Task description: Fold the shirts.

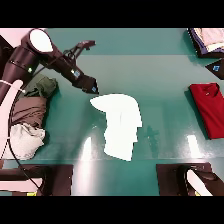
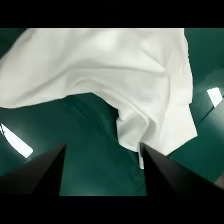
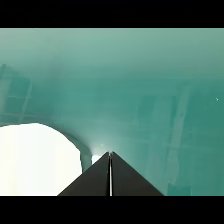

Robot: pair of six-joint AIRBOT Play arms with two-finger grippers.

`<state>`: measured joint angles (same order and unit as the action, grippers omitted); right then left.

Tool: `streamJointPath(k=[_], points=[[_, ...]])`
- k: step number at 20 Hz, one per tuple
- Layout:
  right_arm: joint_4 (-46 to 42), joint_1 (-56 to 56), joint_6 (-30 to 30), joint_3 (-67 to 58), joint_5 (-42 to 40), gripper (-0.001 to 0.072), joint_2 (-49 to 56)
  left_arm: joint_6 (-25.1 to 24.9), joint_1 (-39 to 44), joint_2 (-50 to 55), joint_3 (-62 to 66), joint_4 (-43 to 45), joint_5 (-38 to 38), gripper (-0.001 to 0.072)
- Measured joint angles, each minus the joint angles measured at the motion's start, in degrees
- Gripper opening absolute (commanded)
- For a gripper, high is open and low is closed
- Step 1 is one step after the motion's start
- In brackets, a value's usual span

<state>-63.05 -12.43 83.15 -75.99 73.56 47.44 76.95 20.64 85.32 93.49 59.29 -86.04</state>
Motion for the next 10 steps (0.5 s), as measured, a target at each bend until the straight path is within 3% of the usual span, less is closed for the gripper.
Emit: streamJointPath(k=[10], points=[[-0.1, 0.0, -1.5, 0.0, -1.5, 0.002, 0.1, 6.0, 17.6, -9.9, -33.5, -1.4, 19.7, 0.0541]])
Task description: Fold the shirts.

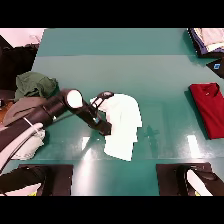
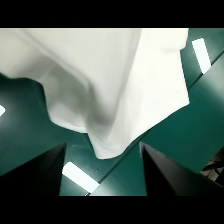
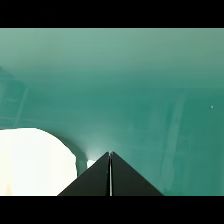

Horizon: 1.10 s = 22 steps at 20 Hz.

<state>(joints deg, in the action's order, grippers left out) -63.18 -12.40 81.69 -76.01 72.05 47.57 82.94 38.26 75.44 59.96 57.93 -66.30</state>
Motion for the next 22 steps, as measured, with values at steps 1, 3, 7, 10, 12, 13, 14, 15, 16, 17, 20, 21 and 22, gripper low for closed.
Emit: streamJointPath(k=[1, 3, 7, 10, 12, 13, 14, 15, 16, 17, 20, 21, 22], points=[[0.0, 0.0, -0.2, 0.0, -0.1, 0.002, 0.0, 1.0, 1.4, -0.2, -1.9, 0.1, 1.8, 0.0541], [0.0, 0.0, -0.5, 0.0, -0.2, 0.002, 0.0, 2.6, 3.8, -0.4, -4.4, 0.0, 4.9, 0.0541], [0.0, 0.0, -0.8, 0.0, -0.3, 0.002, 0.0, 4.4, 7.3, -0.6, -7.4, -0.2, 9.5, 0.0519], [0.0, 0.0, -0.8, 0.0, -0.3, 0.002, 0.0, 5.2, 8.3, -0.6, -8.3, -0.8, 11.3, 0.0022], [0.0, 0.0, -0.8, 0.0, -0.3, 0.002, 0.0, 5.5, 8.5, -0.6, -8.5, -1.0, 11.9, 0.0023], [0.0, 0.0, -0.8, 0.0, -0.3, 0.002, 0.0, 5.5, 8.5, -0.7, -8.3, -0.9, 11.6, 0.0023], [0.0, 0.0, -0.8, 0.0, -0.2, 0.002, 0.0, 5.5, 8.0, -1.1, -7.8, -0.9, 10.6, 0.0022], [0.1, 0.0, -0.8, 0.0, 0.0, 0.002, 0.0, 5.6, 7.1, -2.0, -6.9, -0.6, 8.8, 0.0022], [0.2, 0.0, -0.8, 0.0, 0.6, 0.002, 0.0, 5.6, 5.7, -3.4, -5.5, 0.3, 7.1, 0.0023], [0.5, 0.0, -0.8, 0.0, 1.6, 0.0021, 0.0, 5.6, 4.2, -5.3, -3.9, 1.5, 5.1, 0.0023], [2.8, 0.2, -0.8, 1.4, 5.7, 0.0112, 0.4, 5.6, -2.3, -12.7, 2.1, 7.1, -1.7, 0.0023], [4.2, 0.5, -0.8, 2.9, 6.9, 0.0327, 0.8, 5.6, -4.4, -15.0, 4.0, 8.9, -3.6, 0.0023], [5.5, 1.2, -0.8, 4.8, 7.6, 0.0459, 1.2, 5.6, -6.6, -17.2, 5.7, 10.7, -5.0, 0.0023]])
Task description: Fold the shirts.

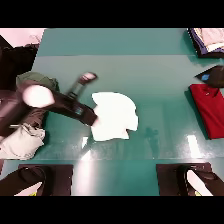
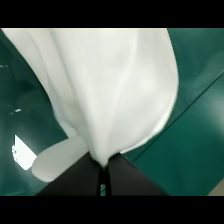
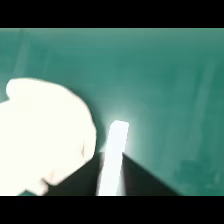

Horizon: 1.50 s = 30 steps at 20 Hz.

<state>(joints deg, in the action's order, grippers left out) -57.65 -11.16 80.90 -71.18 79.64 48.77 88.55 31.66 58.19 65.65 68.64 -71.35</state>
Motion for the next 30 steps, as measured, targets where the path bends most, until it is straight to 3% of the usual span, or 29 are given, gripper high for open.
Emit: streamJointPath(k=[4, 9, 16, 18, 20, 25, 30], points=[[3.8, 7.1, 0.0, 11.1, -1.7, 0.0469, 4.5, 0.0, -6.3, -5.4, 3.5, 4.0, -3.3, 0.0024], [5.2, 23.4, -0.3, 21.4, -16.3, 0.0469, 15.2, 0.0, -8.7, -7.2, 4.6, 5.6, -4.5, 0.0024], [6.7, 36.6, -0.6, 18.1, -28.1, 0.0462, 30.8, 0.0, -9.2, -7.5, 4.8, 6.1, -5.6, 0.0024], [6.9, 38.6, -0.7, 15.7, -28.9, 0.0344, 34.0, 0.0, -9.3, -7.5, 4.8, 6.1, -5.7, 0.0024], [7.0, 39.5, -0.7, 14.1, -29.5, 0.0042, 36.1, 0.0, -9.3, -7.5, 4.8, 6.1, -5.8, 0.0023], [4.9, 37.8, -0.8, 12.3, -28.2, 0.0017, 36.7, 0.0, -9.3, -7.6, 5.9, 7.7, -5.9, 0.0023], [-4.5, 27.8, 0.8, 6.5, -20.5, 0.0017, 26.8, 0.0, -9.3, -7.6, 15.7, 13.4, -5.5, 0.0023]])
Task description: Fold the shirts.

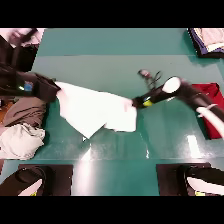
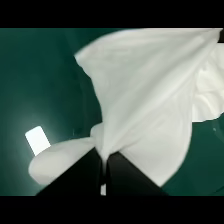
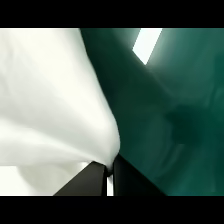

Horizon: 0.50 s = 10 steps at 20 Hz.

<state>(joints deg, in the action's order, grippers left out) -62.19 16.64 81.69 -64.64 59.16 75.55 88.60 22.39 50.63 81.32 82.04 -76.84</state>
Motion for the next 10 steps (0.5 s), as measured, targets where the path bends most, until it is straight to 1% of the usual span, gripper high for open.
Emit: streamJointPath(k=[4, 7, 10], points=[[-3.4, -7.2, 0.6, -10.3, 3.6, 0.0017, -8.9, 0.0, 0.0, 0.0, 6.9, -1.6, 3.3, 0.0023], [-4.4, -10.0, 0.7, -19.6, 4.8, 0.0017, -14.2, 0.0, 0.0, 0.0, 11.8, -2.6, 4.8, 0.0024], [-4.7, -12.2, 0.9, -29.4, 5.8, 0.0017, -18.8, 0.0, 0.0, 0.0, 19.3, -3.2, 6.0, 0.0023]])
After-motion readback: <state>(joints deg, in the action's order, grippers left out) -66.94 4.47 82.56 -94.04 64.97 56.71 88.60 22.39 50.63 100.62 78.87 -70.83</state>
